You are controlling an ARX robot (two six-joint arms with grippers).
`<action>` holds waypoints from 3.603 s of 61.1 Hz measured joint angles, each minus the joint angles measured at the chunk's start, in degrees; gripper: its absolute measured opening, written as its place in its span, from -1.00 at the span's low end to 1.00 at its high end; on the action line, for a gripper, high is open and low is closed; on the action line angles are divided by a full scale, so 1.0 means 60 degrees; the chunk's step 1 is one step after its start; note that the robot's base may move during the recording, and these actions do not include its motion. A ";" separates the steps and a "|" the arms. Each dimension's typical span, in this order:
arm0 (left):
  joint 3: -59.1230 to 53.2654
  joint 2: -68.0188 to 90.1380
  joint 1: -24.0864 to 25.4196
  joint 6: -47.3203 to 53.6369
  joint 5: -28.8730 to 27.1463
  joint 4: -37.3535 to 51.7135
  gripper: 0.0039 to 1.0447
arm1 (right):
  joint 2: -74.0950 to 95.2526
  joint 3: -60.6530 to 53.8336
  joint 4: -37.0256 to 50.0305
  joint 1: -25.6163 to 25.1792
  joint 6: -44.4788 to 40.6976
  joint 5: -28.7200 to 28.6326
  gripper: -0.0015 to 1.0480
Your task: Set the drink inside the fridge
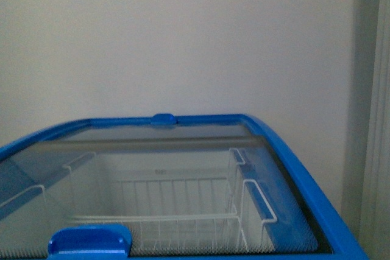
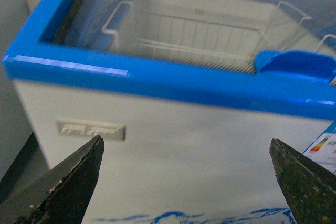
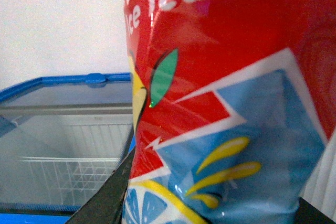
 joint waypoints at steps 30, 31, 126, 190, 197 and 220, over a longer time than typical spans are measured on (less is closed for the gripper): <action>0.4069 0.7981 -0.1898 0.5548 0.3610 0.3985 0.85 | 0.0000 0.0000 0.0000 0.0000 0.0000 0.0007 -0.21; 0.4156 0.8073 -0.1927 0.5705 0.3665 0.3920 0.85 | 0.0000 0.0000 0.0000 0.0000 0.0000 0.0007 -0.21; 0.9672 1.2899 -0.0805 1.1974 0.4200 0.2433 0.85 | 0.0000 0.0000 0.0000 0.0000 0.0000 0.0007 -0.21; 0.9519 1.4302 -0.0670 0.9278 -0.2218 0.8196 0.85 | 0.0000 0.0000 0.0000 0.0007 0.0000 0.0004 -0.21; 0.8378 1.3191 -0.0543 0.7293 -0.2732 0.7060 0.85 | 0.0000 0.0000 0.0000 0.0007 0.0000 0.0004 -0.21; 0.2918 0.5949 0.1373 0.3534 -0.0138 0.3588 0.69 | 0.0000 0.0000 0.0000 0.0007 0.0000 0.0029 -0.21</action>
